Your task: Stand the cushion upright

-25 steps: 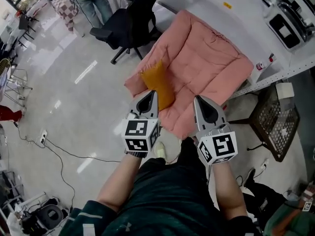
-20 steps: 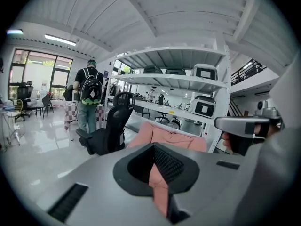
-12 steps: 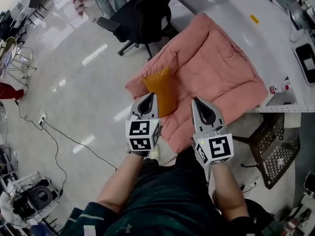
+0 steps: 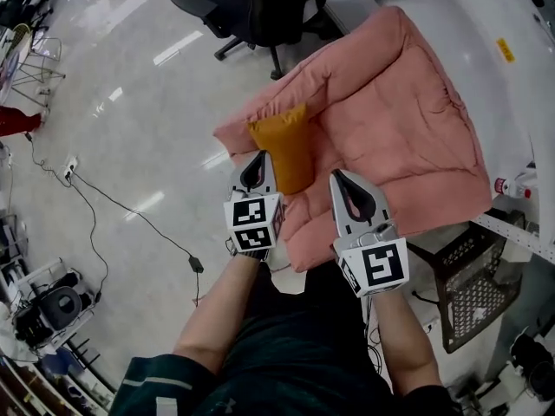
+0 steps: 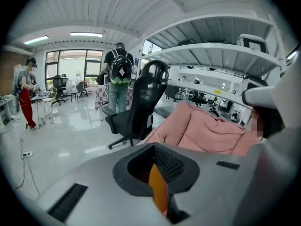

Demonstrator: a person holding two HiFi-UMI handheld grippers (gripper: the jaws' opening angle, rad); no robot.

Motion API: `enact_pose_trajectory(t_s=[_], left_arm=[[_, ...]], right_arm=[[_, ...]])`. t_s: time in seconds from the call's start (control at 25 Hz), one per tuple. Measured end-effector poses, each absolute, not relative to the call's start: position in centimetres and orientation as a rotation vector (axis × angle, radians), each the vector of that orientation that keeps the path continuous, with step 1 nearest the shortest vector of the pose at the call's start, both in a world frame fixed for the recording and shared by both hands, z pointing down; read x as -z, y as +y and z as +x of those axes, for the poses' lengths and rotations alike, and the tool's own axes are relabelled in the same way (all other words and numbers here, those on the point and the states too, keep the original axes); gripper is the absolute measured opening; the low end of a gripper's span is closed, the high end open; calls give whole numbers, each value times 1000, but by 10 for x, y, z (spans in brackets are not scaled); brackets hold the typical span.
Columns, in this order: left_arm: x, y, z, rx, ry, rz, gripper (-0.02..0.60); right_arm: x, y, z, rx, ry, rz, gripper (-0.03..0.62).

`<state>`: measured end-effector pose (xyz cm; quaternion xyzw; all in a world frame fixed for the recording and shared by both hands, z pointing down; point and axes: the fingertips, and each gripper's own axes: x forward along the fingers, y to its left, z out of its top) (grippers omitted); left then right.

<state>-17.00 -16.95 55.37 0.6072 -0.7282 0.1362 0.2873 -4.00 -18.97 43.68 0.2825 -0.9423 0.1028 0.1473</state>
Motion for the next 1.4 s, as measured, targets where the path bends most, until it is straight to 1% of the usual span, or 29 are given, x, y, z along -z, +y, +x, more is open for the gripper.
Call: enact_pose_trajectory(t_s=[0.48, 0.56, 0.8, 0.92, 1.04, 1.4], left_arm=[[-680, -181, -177, -451, -1889, 1423, 10], [-698, -181, -176, -451, -1877, 1392, 64], [-744, -174, -173, -476, -1847, 1320, 106], [-762, -170, -176, -488, -1843, 1287, 151], [-781, -171, -177, -510, -1822, 1266, 167], [-803, -184, -184, -562, -1842, 1240, 166]], right_arm=[[-509, -213, -38, -416, -2672, 773, 3], [-518, -214, -34, -428, -2667, 780, 3], [-541, -213, -23, -467, -2640, 800, 3], [-551, -209, -20, -478, -2626, 811, 3], [-558, -206, -17, -485, -2610, 815, 3], [-576, -206, -3, -506, -2555, 826, 3]])
